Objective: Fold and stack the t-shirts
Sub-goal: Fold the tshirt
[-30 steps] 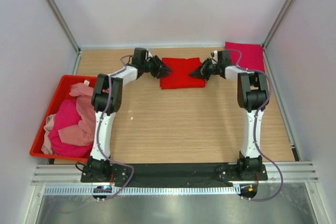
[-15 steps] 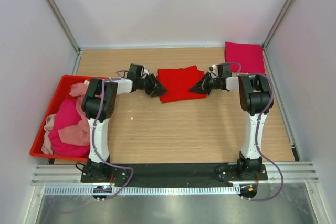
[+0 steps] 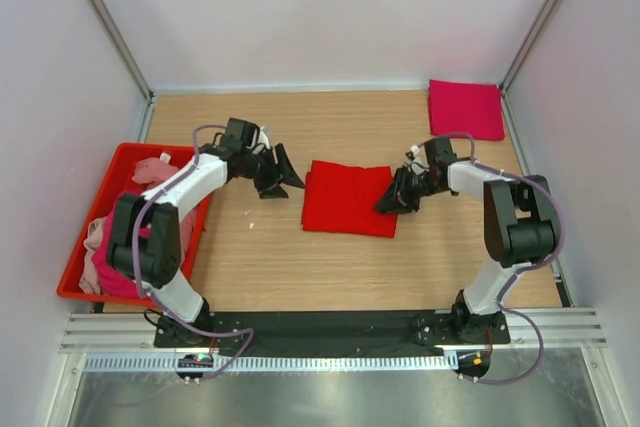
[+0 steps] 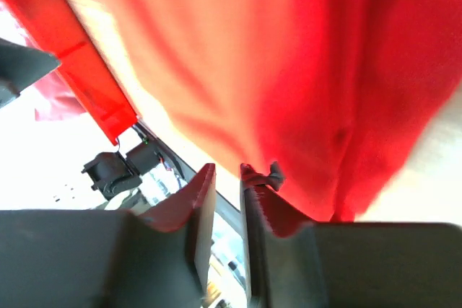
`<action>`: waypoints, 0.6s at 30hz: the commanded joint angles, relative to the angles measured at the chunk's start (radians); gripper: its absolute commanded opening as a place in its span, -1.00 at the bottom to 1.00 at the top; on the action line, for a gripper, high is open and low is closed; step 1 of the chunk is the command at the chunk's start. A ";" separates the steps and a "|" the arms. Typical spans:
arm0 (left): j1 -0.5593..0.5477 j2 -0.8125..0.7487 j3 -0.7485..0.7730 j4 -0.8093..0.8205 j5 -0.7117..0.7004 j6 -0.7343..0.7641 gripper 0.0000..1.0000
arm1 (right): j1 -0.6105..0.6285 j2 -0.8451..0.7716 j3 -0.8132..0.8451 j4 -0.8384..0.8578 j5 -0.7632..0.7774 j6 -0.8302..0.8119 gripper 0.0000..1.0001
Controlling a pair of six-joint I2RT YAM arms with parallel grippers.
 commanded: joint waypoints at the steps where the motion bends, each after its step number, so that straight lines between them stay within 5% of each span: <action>1: 0.002 -0.070 0.103 -0.163 -0.004 0.120 0.19 | -0.030 -0.097 0.144 -0.147 0.048 -0.106 -0.41; 5: -0.025 -0.061 0.078 -0.049 0.094 0.036 -0.04 | -0.004 -0.101 0.198 -0.120 -0.015 -0.033 -0.43; 9: -0.117 0.031 0.071 0.108 0.148 -0.044 -0.32 | 0.042 -0.098 0.120 0.022 -0.066 0.072 -0.76; 13: -0.182 0.143 0.056 0.238 0.170 -0.138 -0.41 | 0.067 -0.071 -0.065 0.199 -0.107 0.179 -0.98; 18: -0.182 0.247 -0.056 0.300 0.133 -0.211 -0.58 | 0.035 -0.052 -0.285 0.360 -0.098 0.213 -0.98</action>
